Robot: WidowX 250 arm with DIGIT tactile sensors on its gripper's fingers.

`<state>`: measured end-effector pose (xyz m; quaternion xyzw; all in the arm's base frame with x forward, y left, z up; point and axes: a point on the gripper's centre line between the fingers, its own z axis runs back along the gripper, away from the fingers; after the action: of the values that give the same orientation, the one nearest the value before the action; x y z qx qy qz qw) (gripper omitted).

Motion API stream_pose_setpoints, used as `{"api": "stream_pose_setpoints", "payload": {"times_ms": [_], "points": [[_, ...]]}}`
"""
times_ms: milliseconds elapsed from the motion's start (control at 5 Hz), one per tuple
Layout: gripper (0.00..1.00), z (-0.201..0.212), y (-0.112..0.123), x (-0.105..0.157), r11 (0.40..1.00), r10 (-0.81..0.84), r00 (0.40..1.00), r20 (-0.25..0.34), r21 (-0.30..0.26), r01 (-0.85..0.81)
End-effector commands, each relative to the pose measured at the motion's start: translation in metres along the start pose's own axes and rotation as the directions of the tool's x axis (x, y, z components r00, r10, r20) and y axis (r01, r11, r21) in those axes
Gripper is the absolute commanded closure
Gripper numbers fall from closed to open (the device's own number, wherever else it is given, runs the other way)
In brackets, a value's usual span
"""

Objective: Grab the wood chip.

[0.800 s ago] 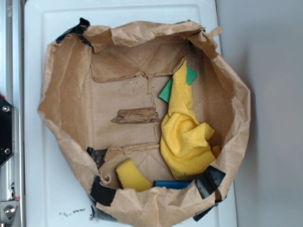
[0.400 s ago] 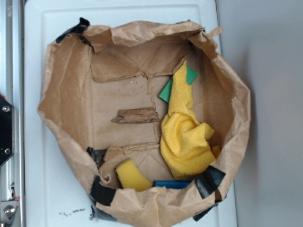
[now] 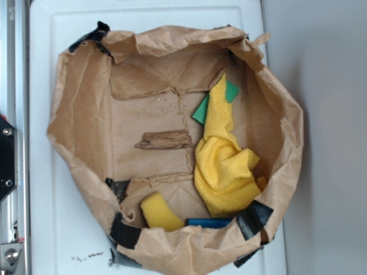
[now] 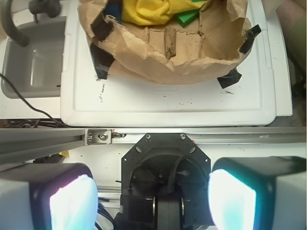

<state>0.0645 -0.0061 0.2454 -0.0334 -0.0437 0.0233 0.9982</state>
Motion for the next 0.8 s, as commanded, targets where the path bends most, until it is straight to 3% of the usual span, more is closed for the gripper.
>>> {"api": "stream_pose_setpoints", "payload": {"times_ms": [0,200,600], "points": [[0.0,0.003,-0.001,0.003,1.0,-0.002,1.0,0.004,-0.009,0.002],[0.0,0.003,-0.001,0.003,1.0,-0.002,1.0,0.004,-0.009,0.002],[0.0,-0.024,0.0,0.044,0.995,0.095,0.993,0.064,0.003,-0.095]]}}
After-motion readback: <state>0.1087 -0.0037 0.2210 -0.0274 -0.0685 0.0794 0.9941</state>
